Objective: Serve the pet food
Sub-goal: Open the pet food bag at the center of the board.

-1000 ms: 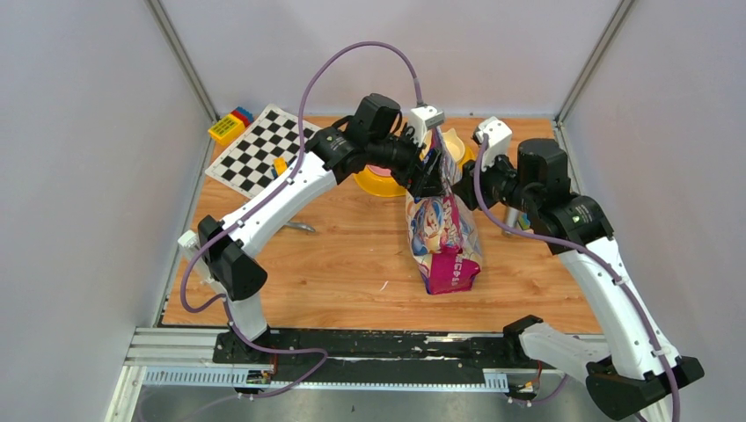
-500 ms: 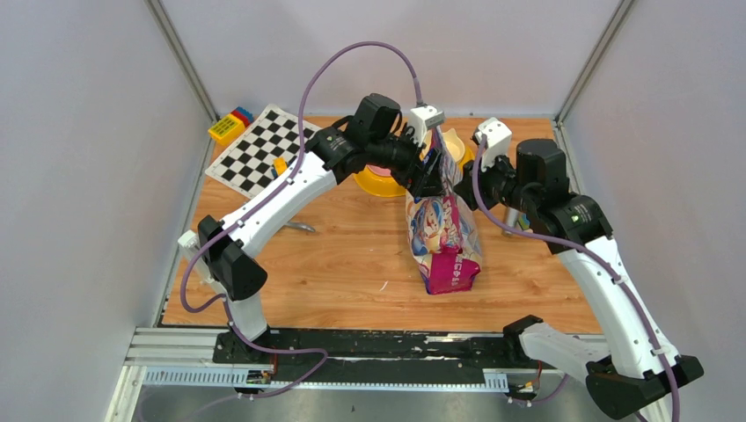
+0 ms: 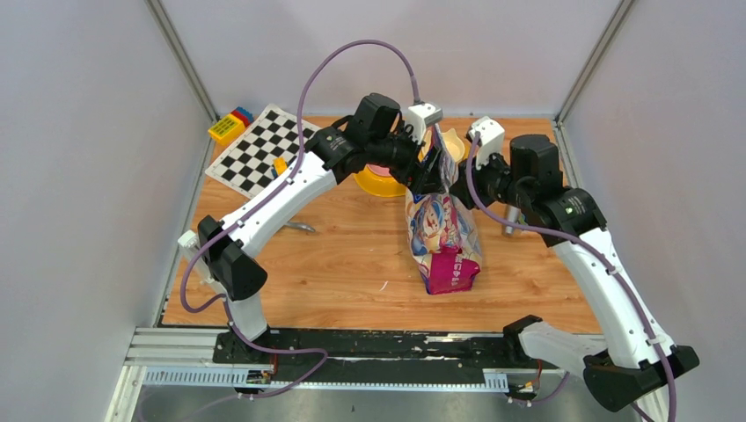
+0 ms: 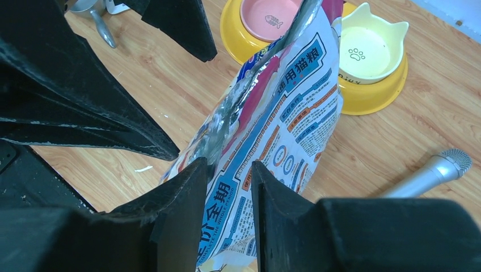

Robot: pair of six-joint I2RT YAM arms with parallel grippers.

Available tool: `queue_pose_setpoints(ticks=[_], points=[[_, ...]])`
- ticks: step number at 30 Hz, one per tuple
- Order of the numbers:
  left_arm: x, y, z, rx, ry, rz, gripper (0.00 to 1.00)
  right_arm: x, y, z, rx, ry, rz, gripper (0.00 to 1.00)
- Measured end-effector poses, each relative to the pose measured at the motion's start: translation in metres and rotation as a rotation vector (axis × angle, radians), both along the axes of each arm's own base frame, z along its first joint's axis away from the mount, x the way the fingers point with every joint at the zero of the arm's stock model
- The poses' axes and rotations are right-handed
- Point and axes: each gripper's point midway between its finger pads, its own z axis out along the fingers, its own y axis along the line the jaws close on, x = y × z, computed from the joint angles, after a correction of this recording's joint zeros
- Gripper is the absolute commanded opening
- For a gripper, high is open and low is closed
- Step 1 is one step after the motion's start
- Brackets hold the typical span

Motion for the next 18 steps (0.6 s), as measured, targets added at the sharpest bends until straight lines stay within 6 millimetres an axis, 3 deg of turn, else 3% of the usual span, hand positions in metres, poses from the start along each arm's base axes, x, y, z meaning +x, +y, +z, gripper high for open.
queue_pose_setpoints(ticks=[10,18], points=[[0.0059,0.001,0.0024,0.004,-0.011,0.034,0.95,0.0014,-0.0003,-0.0044,-0.024,0.036,-0.009,0.0],[0.0094,-0.0025,-0.0028,0.007,0.015,0.051,0.99,0.0014,-0.0043,-0.0069,-0.045,0.059,-0.028,0.0]])
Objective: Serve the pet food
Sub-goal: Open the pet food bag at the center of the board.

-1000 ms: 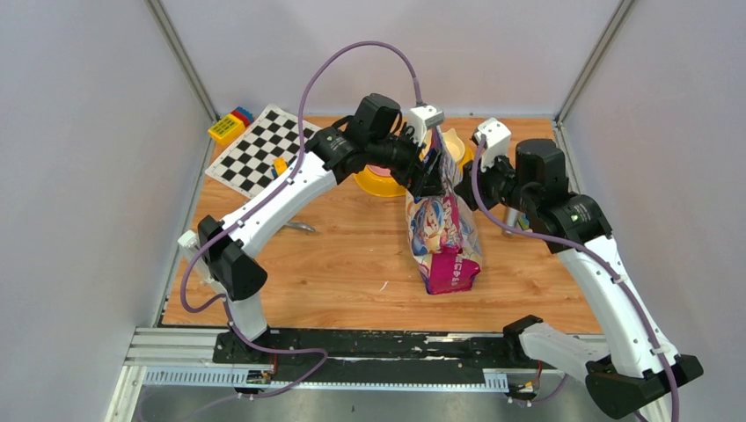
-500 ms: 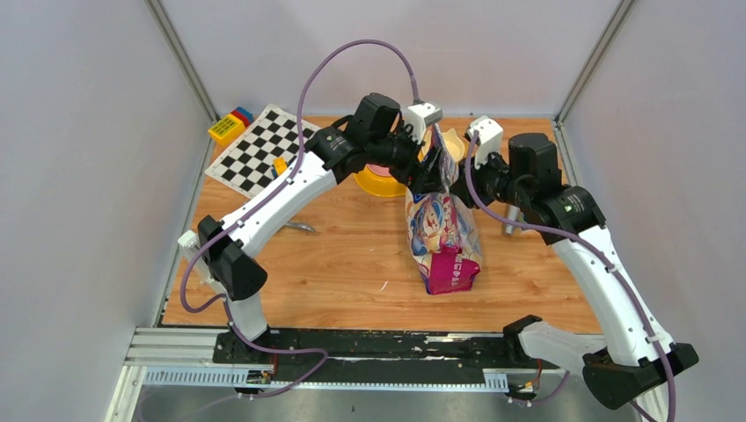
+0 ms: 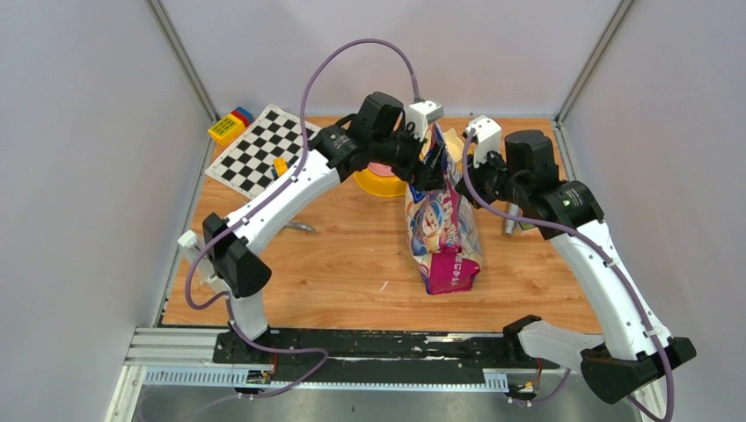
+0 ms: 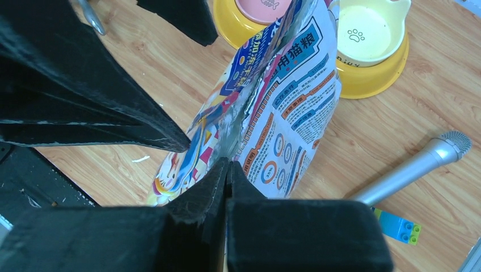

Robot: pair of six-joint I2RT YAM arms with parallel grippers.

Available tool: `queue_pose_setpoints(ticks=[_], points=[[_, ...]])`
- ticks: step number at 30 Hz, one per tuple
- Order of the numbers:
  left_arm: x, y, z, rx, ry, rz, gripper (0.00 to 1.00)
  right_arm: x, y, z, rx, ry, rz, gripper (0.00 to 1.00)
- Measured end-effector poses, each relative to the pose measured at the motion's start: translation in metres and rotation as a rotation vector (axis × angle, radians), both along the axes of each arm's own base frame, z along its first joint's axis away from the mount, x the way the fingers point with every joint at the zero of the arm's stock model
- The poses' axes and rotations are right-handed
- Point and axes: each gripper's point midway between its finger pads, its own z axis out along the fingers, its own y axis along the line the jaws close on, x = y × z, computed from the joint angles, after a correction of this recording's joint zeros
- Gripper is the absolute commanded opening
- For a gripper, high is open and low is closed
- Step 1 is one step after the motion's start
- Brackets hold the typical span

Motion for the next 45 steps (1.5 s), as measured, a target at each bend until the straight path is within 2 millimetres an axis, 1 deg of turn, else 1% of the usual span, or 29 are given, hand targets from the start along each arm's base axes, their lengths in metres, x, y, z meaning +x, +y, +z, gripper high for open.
queue_pose_setpoints(ticks=[10,20,29,31,35,36,37,38,41,44,45], points=[[0.008,-0.016,-0.004,-0.018,0.047,-0.001,0.99,-0.003,0.007,0.001,0.029,0.014,0.03,0.0],[0.013,-0.019,-0.007,-0.016,0.059,0.013,0.99,-0.004,0.008,0.001,0.04,0.017,0.038,0.0],[0.013,-0.02,0.001,-0.03,0.056,0.014,0.98,-0.005,0.012,0.003,0.058,0.007,0.054,0.0],[0.012,-0.02,0.001,-0.034,0.056,0.01,0.96,-0.004,0.012,0.002,0.058,0.007,0.054,0.0],[0.01,-0.022,0.002,-0.041,0.063,0.002,0.85,-0.004,0.012,0.002,0.058,0.007,0.052,0.0],[0.01,-0.022,0.002,-0.044,0.065,0.0,0.79,-0.004,0.012,0.002,0.058,0.007,0.049,0.0],[0.009,-0.023,0.002,-0.046,0.07,-0.001,0.76,-0.004,0.011,0.002,0.058,0.007,0.046,0.0],[0.009,-0.023,0.001,-0.046,0.076,-0.002,0.7,-0.003,0.011,0.002,0.057,0.007,0.043,0.0],[0.007,-0.024,-0.001,-0.051,0.089,-0.01,0.61,-0.003,0.01,0.002,0.059,0.01,0.036,0.0],[0.005,-0.025,0.0,-0.056,0.093,-0.018,0.53,-0.002,0.009,0.001,0.06,0.012,0.027,0.0],[0.005,-0.025,0.0,-0.057,0.094,-0.021,0.48,-0.002,0.008,0.0,0.06,0.012,0.024,0.0]])
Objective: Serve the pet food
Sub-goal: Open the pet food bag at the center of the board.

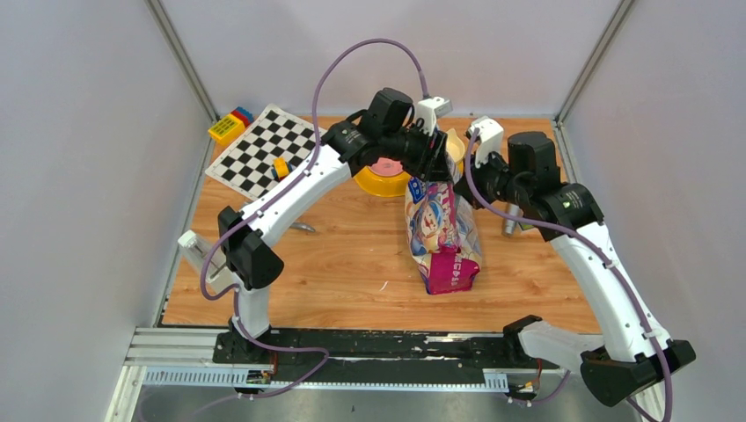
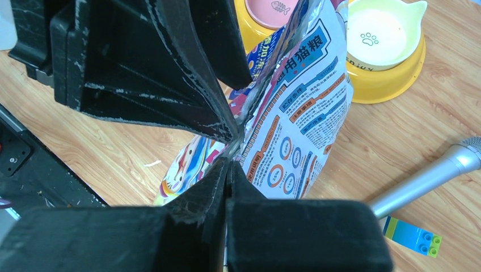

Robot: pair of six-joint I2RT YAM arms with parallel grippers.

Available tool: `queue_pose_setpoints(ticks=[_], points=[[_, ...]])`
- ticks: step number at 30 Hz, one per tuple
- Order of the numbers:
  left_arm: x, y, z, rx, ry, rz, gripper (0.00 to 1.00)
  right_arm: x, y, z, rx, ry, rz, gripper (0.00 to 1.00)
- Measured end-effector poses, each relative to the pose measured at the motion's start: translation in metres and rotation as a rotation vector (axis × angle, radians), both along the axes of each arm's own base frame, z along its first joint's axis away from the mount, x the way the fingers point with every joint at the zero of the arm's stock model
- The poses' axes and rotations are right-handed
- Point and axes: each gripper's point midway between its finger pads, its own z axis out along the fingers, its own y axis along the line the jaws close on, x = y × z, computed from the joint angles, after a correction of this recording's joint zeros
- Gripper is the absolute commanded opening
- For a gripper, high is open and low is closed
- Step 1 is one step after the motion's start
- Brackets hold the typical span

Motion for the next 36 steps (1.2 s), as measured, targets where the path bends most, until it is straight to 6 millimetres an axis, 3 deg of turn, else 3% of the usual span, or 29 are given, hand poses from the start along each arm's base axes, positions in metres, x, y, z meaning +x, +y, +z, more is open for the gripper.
queue_pose_setpoints(ticks=[6,14,22,27,30,36], points=[[-0.002,-0.001,0.002,-0.009,0.009,-0.01,0.38,0.0,-0.003,-0.003,0.004,-0.003,-0.01,0.0],[-0.004,-0.002,0.001,-0.012,0.023,-0.009,0.39,-0.002,0.0,-0.003,0.032,-0.027,0.011,0.0],[-0.004,-0.003,-0.001,-0.013,0.038,-0.011,0.62,-0.003,0.005,-0.002,0.064,-0.055,0.041,0.0],[-0.002,-0.003,-0.001,-0.012,0.031,-0.008,0.84,-0.005,0.009,-0.001,0.087,-0.084,0.06,0.0],[0.001,0.0,-0.004,-0.01,0.021,0.007,0.91,-0.007,0.013,0.0,0.11,-0.099,0.083,0.0],[0.001,0.014,-0.002,-0.005,0.01,0.025,0.95,-0.009,0.019,0.001,0.148,-0.127,0.115,0.0]])
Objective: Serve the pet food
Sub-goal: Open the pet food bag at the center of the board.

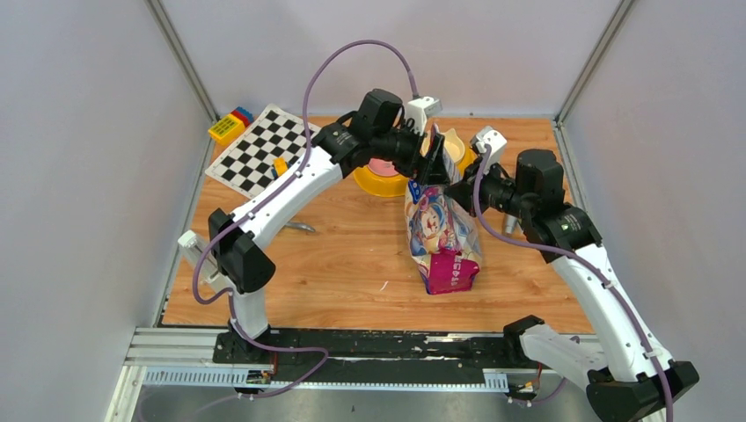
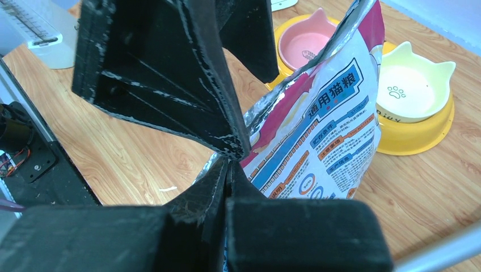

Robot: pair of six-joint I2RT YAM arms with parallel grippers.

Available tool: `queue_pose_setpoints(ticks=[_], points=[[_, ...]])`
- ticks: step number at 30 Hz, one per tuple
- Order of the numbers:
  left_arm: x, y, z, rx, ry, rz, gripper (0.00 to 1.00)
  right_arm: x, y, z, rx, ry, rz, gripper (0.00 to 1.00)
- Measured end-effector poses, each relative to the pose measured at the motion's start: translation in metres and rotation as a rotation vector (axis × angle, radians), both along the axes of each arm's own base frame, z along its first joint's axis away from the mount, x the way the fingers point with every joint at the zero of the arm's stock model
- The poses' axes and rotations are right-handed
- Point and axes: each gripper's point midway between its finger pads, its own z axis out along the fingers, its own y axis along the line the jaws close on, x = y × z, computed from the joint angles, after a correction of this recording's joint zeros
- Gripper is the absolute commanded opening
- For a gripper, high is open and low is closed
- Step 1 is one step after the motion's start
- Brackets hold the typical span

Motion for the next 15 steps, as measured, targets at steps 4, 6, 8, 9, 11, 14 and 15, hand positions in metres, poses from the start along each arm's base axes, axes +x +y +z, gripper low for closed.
queue_pose_setpoints(ticks=[4,6,8,9,11,14,15], points=[[-0.002,0.0022,0.0037,-0.011,-0.012,-0.016,0.95,0.0009,0.001,0.0002,0.018,-0.004,0.004,0.0],[-0.0028,0.0017,0.0036,-0.017,-0.017,-0.029,0.95,0.0005,0.0015,-0.0001,0.023,0.0,0.004,0.0],[-0.0031,0.0015,0.0034,-0.025,-0.018,-0.043,0.95,0.0004,0.0016,-0.0002,0.027,0.005,0.002,0.0],[-0.0037,0.0012,0.0034,-0.03,-0.017,-0.051,0.95,0.0003,0.0018,-0.0001,0.03,0.008,0.0,0.0],[-0.0043,0.0007,0.0035,-0.041,-0.02,-0.07,0.95,0.0,0.0018,-0.0003,0.034,0.014,-0.003,0.0],[-0.0057,-0.0002,0.0042,-0.053,-0.022,-0.09,0.95,-0.0003,0.002,-0.0004,0.039,0.021,-0.006,0.0],[-0.0061,-0.0003,0.0047,-0.055,-0.023,-0.094,0.95,-0.0005,0.002,-0.0006,0.041,0.024,-0.007,0.0]])
